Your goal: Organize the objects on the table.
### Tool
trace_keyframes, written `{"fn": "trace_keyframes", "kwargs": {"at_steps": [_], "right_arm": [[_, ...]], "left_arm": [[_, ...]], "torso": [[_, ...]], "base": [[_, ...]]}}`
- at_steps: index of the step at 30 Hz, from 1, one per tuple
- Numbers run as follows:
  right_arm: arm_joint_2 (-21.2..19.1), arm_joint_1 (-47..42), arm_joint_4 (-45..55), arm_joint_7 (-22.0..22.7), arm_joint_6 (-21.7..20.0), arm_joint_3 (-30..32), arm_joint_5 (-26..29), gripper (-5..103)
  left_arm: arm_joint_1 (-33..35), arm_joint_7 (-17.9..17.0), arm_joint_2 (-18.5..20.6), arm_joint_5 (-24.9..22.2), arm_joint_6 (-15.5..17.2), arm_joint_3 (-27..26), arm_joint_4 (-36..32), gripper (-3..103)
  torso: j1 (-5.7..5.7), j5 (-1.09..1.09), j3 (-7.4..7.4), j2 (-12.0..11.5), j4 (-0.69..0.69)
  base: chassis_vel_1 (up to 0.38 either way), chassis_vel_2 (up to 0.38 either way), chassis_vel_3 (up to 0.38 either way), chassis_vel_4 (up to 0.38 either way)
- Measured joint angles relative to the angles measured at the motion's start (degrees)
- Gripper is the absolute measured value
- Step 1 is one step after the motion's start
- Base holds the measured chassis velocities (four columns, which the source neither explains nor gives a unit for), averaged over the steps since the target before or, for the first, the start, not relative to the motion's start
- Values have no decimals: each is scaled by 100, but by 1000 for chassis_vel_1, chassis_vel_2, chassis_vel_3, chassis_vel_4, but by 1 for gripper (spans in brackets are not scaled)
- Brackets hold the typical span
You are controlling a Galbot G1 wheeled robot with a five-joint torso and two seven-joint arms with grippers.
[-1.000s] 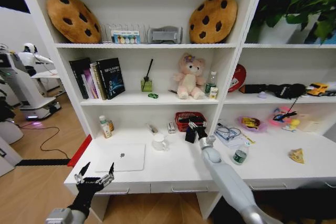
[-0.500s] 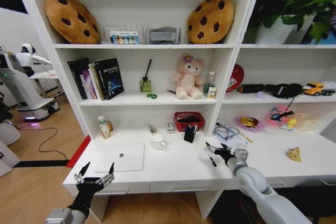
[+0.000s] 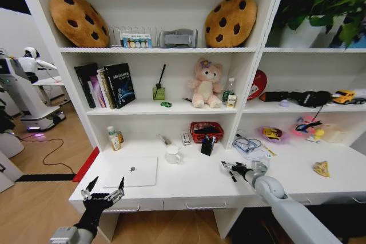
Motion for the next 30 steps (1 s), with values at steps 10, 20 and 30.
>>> {"fn": "trace_keyframes", "kwargs": {"at_steps": [10,20,30], "right_arm": [[58,217,-149,-180,38,-246,-133,78],[103,242,-264,-190,78,-342,-388,40],[30,112,-164,-168,108,-216,-319,12]], "left_arm": [[0,0,0,0,0,0,0,100],[0,0,0,0,0,0,0,100],[0,0,0,0,0,0,0,100]], "torso": [[0,-1,0,0,0],[0,-2,-1,0,0],[0,1,0,0,0]], "base": [[0,0,0,0],[0,0,0,0],[0,0,0,0]]}}
